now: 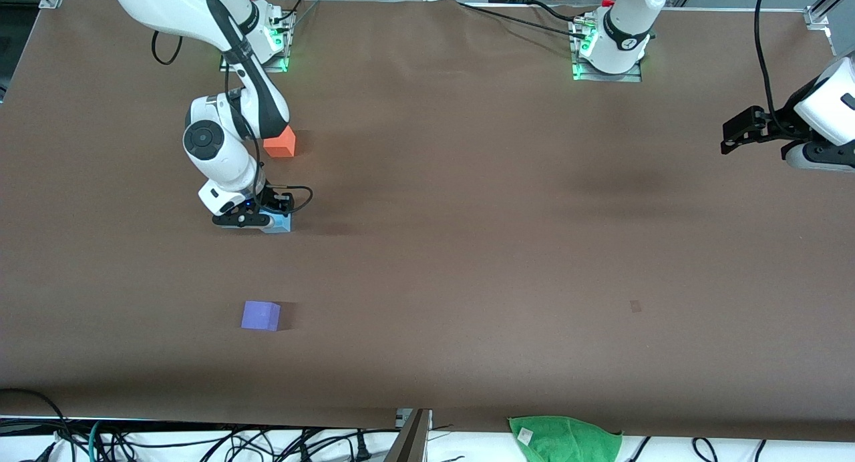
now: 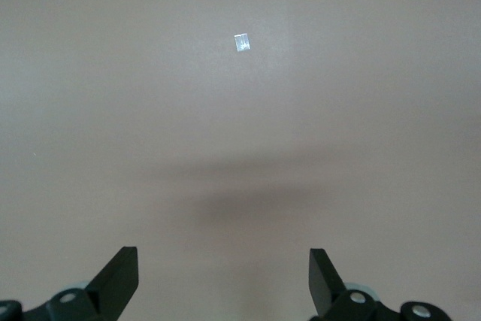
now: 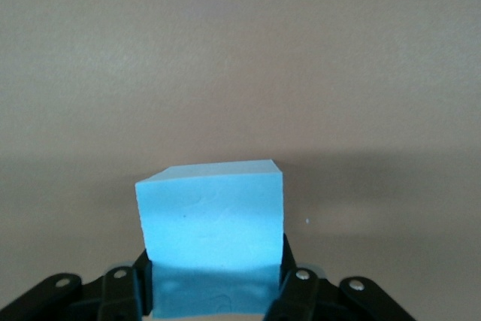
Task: Place blue block between orange and purple blocks
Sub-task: 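Lower the cube, open the right gripper and lift away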
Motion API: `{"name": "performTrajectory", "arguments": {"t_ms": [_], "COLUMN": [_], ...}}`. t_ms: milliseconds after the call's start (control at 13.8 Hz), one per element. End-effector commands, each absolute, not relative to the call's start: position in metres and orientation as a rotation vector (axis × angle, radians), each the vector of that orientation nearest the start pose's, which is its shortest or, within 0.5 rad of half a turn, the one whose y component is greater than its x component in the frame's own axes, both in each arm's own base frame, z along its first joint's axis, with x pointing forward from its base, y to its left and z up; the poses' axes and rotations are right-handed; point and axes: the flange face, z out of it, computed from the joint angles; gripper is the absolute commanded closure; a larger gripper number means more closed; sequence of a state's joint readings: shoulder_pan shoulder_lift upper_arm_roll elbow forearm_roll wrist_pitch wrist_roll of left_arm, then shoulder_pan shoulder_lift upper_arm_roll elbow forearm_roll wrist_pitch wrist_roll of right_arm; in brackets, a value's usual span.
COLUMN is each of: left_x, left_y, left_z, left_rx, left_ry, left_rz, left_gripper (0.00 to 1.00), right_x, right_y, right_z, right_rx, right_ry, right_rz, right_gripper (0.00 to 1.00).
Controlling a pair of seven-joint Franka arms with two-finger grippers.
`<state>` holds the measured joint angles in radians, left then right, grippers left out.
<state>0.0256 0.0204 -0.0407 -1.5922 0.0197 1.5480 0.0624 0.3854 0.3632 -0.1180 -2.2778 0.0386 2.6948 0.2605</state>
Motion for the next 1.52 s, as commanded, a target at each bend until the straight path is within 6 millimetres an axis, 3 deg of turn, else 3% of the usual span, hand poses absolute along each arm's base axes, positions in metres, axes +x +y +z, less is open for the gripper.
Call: {"name": "performTrajectory", "arguments": {"t_ms": [0,73,290,580,725,943,1088,1306,1451], "left_x": [0.555,0.555,0.555,0.555,0.555,0.555,0.555,0.555,0.555], "left_y": [-0.005,-0.005,-0.005,-0.004,-0.005,-0.004,-0.004,-0.004,-0.006], "left_z": [0.606,0.606,0.606,0.606,0.606,0.606,0.605,0.605,0.606], "left_rx": [-3.133,-3.133,-3.133,-3.133,-3.133,-3.133,-3.133,-3.134,-3.134], "left_ry": [0.120,0.118,0.118,0.115,0.120,0.118,0.118,0.118,0.120], "left_rz": [0.096,0.096,0.096,0.096,0.096,0.096,0.099,0.099,0.096], "left_gripper": [0.00,0.00,0.00,0.00,0.00,0.00,0.00,0.00,0.00], "right_x": [0.526,0.527,0.536,0.566,0.571,0.549,0.531,0.531,0.538], "right_y": [0.131,0.131,0.137,0.150,0.149,0.115,0.091,0.077,0.069], "right_z": [0.194,0.201,0.257,0.373,0.427,0.520,0.567,0.604,0.612], "right_rx": [-3.140,-3.137,-3.130,-3.135,-3.139,-3.103,-3.089,-3.087,-3.085], "right_ry": [0.068,0.073,0.096,0.092,0.097,0.076,-0.007,-0.092,-0.049], "right_rz": [-0.113,-0.119,-0.050,0.130,0.215,0.088,0.035,0.014,0.049], "right_gripper": [0.00,0.00,0.00,0.00,0.00,0.00,0.00,0.00,0.00]}}
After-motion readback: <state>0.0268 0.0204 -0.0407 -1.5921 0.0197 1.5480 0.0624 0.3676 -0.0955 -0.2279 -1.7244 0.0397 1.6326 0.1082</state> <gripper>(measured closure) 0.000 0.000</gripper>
